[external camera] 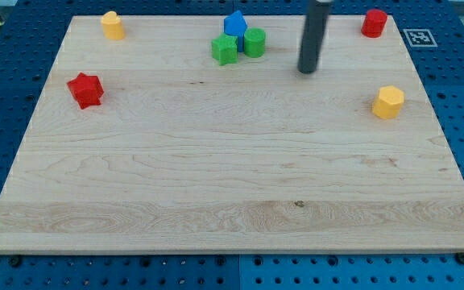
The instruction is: Push the yellow hexagon to the bottom right
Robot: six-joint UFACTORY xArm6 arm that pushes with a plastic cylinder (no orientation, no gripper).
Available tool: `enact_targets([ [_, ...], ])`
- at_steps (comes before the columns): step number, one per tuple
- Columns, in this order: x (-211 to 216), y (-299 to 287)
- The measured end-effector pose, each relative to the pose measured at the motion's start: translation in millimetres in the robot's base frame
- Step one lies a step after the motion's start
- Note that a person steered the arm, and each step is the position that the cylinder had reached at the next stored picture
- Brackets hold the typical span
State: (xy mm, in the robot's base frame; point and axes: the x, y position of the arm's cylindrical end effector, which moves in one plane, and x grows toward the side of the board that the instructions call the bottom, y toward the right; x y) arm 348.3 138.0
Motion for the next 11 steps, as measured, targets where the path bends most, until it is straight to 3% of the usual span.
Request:
enact_targets([
  [6,32,90],
  [11,121,90],
])
